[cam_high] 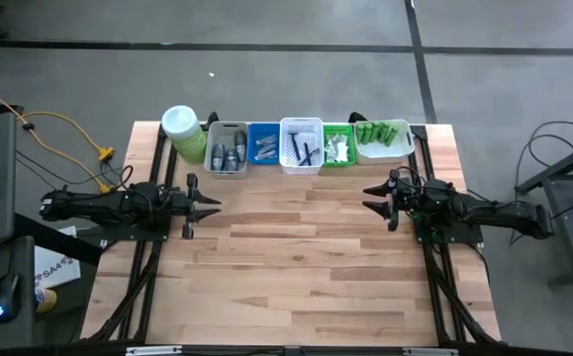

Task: Pick & Place Travel size toiletries
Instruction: Return to Home Position

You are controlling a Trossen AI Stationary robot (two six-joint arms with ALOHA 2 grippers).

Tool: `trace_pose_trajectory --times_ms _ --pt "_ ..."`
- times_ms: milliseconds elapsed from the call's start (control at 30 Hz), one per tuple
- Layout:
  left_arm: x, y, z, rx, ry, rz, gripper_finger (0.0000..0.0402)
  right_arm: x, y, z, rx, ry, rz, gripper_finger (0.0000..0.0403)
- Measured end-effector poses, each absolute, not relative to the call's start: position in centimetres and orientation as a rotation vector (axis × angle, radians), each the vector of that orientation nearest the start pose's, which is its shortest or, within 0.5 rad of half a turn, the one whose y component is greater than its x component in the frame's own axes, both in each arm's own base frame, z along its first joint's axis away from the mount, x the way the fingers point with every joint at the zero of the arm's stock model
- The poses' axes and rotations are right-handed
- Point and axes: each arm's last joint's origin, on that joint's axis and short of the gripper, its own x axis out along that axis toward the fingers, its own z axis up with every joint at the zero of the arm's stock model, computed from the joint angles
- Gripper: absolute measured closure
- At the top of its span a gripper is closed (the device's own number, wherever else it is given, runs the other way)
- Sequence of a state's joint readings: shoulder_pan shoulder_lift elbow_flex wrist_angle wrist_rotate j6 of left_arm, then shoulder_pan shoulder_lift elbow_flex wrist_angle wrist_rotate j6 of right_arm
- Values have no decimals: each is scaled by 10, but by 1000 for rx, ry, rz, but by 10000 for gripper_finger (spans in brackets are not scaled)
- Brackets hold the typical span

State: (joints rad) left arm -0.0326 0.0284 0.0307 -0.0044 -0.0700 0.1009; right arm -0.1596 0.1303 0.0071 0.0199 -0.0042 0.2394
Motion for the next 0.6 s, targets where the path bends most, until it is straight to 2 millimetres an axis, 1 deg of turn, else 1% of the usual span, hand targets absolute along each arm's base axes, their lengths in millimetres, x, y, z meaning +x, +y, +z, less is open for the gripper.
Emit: trace_pose_trajectory --times_ms 600 --pt "98 -1 172 100 1 39 311 104 -17 158 246 75 -168 210"
